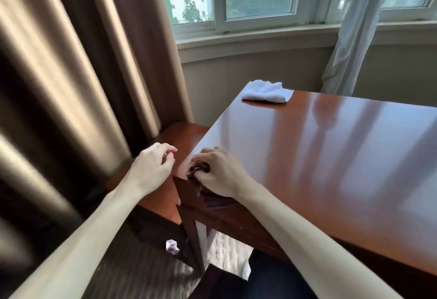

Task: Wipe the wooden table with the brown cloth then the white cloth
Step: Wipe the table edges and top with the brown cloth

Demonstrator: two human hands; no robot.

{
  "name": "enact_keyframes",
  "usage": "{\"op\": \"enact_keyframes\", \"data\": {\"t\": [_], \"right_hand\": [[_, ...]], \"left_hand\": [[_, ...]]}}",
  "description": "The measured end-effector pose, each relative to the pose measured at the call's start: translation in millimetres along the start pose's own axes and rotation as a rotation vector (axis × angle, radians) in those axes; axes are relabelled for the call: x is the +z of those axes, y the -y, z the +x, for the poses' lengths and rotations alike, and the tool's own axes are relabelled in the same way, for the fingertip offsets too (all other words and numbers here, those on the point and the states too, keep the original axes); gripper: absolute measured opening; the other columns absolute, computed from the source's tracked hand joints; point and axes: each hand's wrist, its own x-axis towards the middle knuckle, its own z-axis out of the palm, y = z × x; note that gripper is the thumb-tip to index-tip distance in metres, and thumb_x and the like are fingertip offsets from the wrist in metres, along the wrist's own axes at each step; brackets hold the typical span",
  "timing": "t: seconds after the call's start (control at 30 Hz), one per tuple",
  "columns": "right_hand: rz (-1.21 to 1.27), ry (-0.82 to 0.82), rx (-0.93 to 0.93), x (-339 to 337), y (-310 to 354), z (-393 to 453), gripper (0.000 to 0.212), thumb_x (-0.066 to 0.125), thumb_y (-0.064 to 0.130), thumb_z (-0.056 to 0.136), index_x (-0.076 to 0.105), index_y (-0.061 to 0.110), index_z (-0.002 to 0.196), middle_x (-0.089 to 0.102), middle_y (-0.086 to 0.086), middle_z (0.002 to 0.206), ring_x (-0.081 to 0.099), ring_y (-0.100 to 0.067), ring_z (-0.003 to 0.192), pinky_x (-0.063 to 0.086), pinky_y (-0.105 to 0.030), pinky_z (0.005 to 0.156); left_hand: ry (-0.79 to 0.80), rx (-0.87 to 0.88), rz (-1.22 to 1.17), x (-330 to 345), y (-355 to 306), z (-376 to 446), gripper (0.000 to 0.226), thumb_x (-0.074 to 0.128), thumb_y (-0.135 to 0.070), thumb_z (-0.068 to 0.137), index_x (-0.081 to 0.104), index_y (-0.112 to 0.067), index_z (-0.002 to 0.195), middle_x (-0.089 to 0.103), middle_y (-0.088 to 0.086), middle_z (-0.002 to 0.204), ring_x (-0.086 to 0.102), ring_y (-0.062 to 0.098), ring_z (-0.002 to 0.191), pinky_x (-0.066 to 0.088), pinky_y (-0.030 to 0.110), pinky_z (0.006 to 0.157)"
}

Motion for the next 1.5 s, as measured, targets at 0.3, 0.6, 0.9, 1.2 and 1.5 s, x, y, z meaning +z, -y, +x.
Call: {"op": "enact_keyframes", "data": {"t": [0.3, 0.6, 0.9, 1.2, 1.5], "right_hand": [[-0.093, -0.066, 0.126, -55, -34, -52, 0.022, 0.057, 0.028, 0.08, 0.074, 0.035, 0.093, 0.069, 0.017, 0.104, 0.059, -0.016, 0.097, 0.046, -0.031, 0.074], [-0.072, -0.001, 0.165, -78, -56, -60, 0.027, 0.059, 0.026, 0.078, 0.074, 0.037, 0.098, 0.064, 0.023, 0.1, 0.058, -0.016, 0.095, 0.047, -0.034, 0.078], [-0.549, -0.023, 0.685, -76, -64, -32, 0.051, 0.058, 0.036, 0.088, 0.048, 0.009, 0.13, 0.051, -0.017, 0.128, 0.05, -0.038, 0.115, 0.046, -0.044, 0.09], [-0.344, 0.201, 0.438, -144, -57, -84, 0.096, 0.069, 0.036, 0.079, 0.016, 0.039, 0.159, 0.025, -0.006, 0.162, 0.032, -0.031, 0.144, 0.038, -0.043, 0.113], [-0.26, 0.269, 0.443, -170, -80, -112, 0.07, 0.059, 0.019, 0.076, 0.046, 0.046, 0.14, 0.057, 0.02, 0.126, 0.054, -0.012, 0.121, 0.05, -0.041, 0.097]], "left_hand": [[0.098, 0.171, 0.004, 25, -20, -21, 0.05, 0.045, -0.059, 0.094, 0.054, -0.036, 0.137, 0.047, -0.018, 0.146, 0.037, 0.004, 0.14, 0.041, 0.038, 0.112], [0.123, 0.22, 0.022, 65, -68, -4, 0.046, 0.046, -0.05, 0.1, 0.051, -0.036, 0.143, 0.045, -0.005, 0.152, 0.033, 0.014, 0.143, 0.028, 0.035, 0.117], [0.242, 0.188, 0.209, 76, -82, 15, 0.05, 0.044, -0.049, 0.097, 0.048, -0.036, 0.145, 0.045, 0.002, 0.15, 0.039, 0.027, 0.138, 0.03, 0.038, 0.115], [0.315, 0.337, -0.389, 71, -143, 38, 0.043, 0.048, -0.036, 0.097, 0.054, -0.037, 0.139, 0.05, -0.02, 0.137, 0.044, -0.002, 0.128, 0.028, 0.017, 0.104], [0.42, 0.715, -0.062, 96, -147, 36, 0.059, 0.058, -0.049, 0.093, 0.037, -0.043, 0.148, 0.053, -0.018, 0.137, 0.051, 0.008, 0.125, 0.042, 0.025, 0.101]]}}
